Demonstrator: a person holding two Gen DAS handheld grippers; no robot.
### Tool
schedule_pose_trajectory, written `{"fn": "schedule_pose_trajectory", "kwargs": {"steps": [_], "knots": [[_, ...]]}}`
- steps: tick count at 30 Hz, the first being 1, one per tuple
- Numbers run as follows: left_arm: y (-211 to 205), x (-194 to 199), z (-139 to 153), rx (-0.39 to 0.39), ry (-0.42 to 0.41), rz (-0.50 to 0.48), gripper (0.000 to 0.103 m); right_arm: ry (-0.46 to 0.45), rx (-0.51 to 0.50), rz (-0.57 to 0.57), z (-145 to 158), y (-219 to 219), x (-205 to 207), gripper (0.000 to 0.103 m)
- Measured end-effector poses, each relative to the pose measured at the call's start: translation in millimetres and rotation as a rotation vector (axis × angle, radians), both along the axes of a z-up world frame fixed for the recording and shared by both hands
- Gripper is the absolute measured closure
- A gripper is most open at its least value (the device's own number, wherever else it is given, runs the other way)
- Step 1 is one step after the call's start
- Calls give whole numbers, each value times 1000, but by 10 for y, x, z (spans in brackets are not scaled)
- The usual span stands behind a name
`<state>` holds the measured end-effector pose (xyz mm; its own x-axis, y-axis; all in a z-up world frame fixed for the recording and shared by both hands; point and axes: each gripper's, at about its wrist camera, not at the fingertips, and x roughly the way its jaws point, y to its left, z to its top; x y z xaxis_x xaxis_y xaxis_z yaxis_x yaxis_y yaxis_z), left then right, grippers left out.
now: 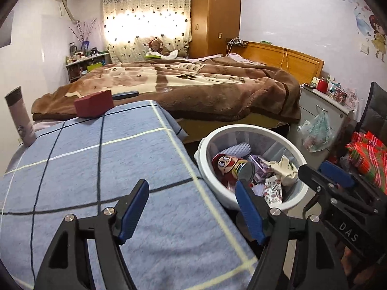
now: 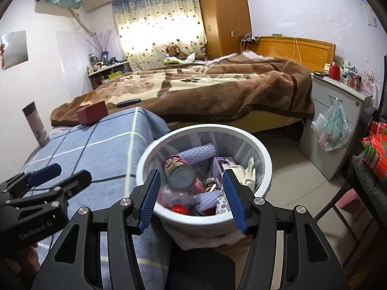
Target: Collect trash
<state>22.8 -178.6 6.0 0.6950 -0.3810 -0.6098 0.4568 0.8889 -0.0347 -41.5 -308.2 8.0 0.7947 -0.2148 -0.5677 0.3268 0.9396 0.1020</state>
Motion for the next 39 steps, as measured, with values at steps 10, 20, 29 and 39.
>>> {"fn": "schedule_pose_trajectory", "kwargs": {"steps": [10,20,29,39], "knots": [[208,-249,-16,-14,-36,67,27,-13,6,2,-47,84,-76,48],[275,-401,-34,11,-87,111,27,-18,13,14,-111,227,-126,48],[310,-455,-36,15,-96,129,27,-23,12,26,-100,266,-142,48],[322,-474,-17,16,-97,131,27,-24,14,27,-97,273,-145,48]]}}
